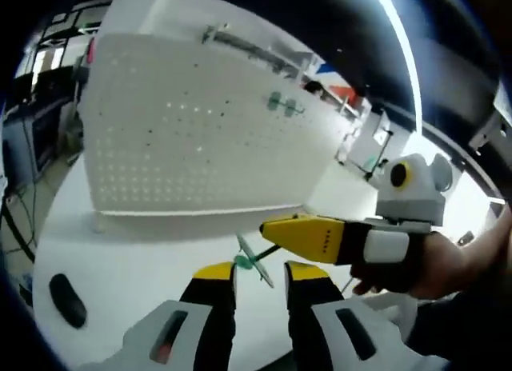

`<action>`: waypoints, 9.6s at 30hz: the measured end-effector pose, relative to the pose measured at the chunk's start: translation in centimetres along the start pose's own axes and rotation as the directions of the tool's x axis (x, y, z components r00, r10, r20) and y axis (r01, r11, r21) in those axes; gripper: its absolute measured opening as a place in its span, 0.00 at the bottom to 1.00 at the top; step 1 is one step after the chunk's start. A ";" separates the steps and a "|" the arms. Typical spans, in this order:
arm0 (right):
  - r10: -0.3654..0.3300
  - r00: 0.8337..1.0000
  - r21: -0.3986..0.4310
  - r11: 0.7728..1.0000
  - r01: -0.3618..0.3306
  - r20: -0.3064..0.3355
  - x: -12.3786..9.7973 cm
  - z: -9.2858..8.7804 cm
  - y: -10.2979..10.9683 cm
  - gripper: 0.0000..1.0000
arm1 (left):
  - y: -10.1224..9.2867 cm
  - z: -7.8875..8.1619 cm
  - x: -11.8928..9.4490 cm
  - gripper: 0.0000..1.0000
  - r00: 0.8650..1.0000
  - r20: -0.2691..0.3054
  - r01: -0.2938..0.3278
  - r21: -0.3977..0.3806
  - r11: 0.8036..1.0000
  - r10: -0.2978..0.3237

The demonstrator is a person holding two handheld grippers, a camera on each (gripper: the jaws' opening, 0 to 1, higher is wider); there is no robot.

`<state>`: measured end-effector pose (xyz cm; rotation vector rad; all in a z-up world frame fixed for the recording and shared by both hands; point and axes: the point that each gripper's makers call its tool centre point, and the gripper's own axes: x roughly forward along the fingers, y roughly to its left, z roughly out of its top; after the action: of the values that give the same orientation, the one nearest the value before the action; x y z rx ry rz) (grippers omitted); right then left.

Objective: Insert the hook assembly into the mounting plate slot until the hook locks in place.

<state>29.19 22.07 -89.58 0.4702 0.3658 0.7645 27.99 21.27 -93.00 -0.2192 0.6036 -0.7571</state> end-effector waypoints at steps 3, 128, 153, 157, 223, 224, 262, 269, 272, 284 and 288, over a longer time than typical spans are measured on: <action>0.004 1.000 -0.011 1.000 -0.004 0.005 0.0 0.1 0.4 0.00 | 0.1 0.1 -0.1 0.15 1.000 0.014 0.003 -0.017 1.000 -0.003; -0.036 0.999 -0.132 0.990 0.039 0.022 -3.0 3.9 -1.3 0.00 | -3.7 3.2 -1.4 0.92 0.980 0.195 -0.030 0.307 0.951 -0.032; -0.245 0.953 -0.098 0.959 0.265 0.177 -4.8 8.1 -8.4 0.00 | -5.1 3.5 0.2 1.00 0.981 0.177 0.032 0.257 0.966 -0.080; -0.290 0.936 -0.064 0.949 0.308 0.197 -5.2 9.3 -10.4 0.01 | -4.7 3.4 0.3 1.00 0.981 0.178 0.032 0.234 0.972 -0.075; -0.539 0.672 -0.146 0.715 0.683 0.508 -10.0 25.3 -23.9 0.01 | 0.3 1.9 -0.4 0.93 0.994 0.103 -0.047 0.160 0.986 0.030; -0.540 0.671 -0.146 0.714 0.685 0.509 -10.0 25.4 -24.0 0.01 | 0.3 1.9 -0.4 0.93 0.994 0.103 -0.050 0.160 0.986 0.034; -0.558 0.649 -0.173 0.675 0.718 0.517 -10.1 25.5 -25.7 0.06 | 0.3 1.8 -0.5 0.91 0.994 0.099 -0.069 0.140 0.988 0.056; -0.550 0.671 -0.203 0.678 0.706 0.498 -10.1 25.3 -24.8 0.11 | 0.5 1.4 -0.5 0.91 0.994 0.094 -0.073 0.136 0.988 0.060; -0.549 0.672 -0.205 0.678 0.706 0.497 -10.4 25.4 -24.5 0.13 | 0.2 1.3 -0.6 0.91 0.994 0.094 -0.067 0.137 0.988 0.054; -0.554 0.687 -0.202 0.690 0.695 0.470 -11.9 23.6 -22.8 0.20 | 0.5 0.0 -0.7 0.93 0.996 0.044 -0.081 0.187 0.979 0.074; -0.568 0.702 -0.237 0.679 0.694 0.430 -12.5 21.9 -22.5 0.20 | 0.4 -0.2 -0.8 0.93 0.997 0.036 -0.079 0.194 0.978 0.073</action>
<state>44.09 -7.14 -81.33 0.0598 0.0438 0.0383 27.66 22.09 -92.97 -0.0264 0.5036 -0.7329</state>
